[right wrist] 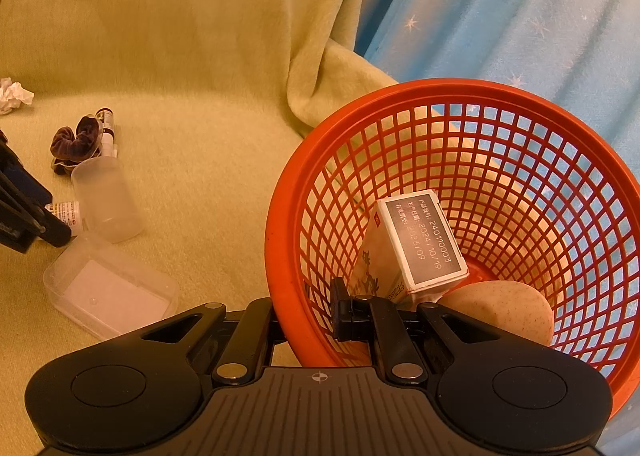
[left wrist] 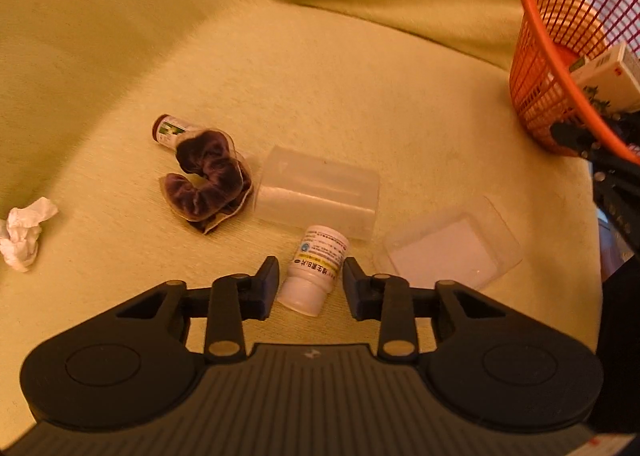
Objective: Organize objects
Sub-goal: 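Move the left tool to the white pill bottle and grasp it, then carry the pill bottle with the left tool into the basket and release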
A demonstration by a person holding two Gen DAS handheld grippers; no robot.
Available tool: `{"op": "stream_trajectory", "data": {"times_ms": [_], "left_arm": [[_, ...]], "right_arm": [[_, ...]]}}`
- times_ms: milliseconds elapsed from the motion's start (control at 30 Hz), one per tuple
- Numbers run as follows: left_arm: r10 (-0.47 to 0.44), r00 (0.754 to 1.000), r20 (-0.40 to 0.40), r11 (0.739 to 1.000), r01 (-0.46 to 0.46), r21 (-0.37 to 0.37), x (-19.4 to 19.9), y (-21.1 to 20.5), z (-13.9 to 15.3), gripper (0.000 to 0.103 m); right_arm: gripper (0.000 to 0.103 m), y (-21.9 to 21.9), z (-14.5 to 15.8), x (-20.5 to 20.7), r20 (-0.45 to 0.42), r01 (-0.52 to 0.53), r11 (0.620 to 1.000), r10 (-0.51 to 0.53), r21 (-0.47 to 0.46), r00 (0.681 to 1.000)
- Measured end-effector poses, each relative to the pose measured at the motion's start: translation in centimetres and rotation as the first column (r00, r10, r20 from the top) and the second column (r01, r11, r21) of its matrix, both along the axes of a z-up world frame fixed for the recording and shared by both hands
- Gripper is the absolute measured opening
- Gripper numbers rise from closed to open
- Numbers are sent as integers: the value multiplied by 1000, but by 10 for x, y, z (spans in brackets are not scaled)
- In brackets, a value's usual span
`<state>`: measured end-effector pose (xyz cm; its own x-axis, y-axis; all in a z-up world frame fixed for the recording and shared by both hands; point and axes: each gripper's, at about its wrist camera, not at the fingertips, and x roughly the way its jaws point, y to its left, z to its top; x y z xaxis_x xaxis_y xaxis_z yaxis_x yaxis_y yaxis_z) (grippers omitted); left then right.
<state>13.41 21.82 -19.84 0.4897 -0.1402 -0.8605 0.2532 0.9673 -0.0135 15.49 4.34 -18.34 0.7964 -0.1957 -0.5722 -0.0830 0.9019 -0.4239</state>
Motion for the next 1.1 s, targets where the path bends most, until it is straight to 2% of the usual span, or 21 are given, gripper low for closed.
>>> {"op": "stream_trajectory", "data": {"times_ms": [33, 267, 633, 833, 1100], "left_arm": [[-2, 1000, -5, 1000, 2, 7, 1, -1, -1, 23], [21, 1000, -11, 1000, -21, -4, -1, 3, 6, 23], [70, 996, 48, 995, -66, -79, -4, 16, 50, 23], [59, 994, 94, 994, -50, -93, -4, 12, 75, 23], [49, 991, 125, 992, -34, -118, -3, 7, 94, 23]], "right_arm": [[7, 0, 0, 0, 0, 0, 1000, 0, 0, 1000], [7, 0, 0, 0, 0, 0, 1000, 0, -1, 1000], [7, -1, 1, -1, -1, -1, 1000, 1, -5, 1000], [7, -1, 1, -1, -2, -1, 1000, 1, -6, 1000], [7, 0, 1, -1, -2, -1, 1000, 1, -5, 1000]]}}
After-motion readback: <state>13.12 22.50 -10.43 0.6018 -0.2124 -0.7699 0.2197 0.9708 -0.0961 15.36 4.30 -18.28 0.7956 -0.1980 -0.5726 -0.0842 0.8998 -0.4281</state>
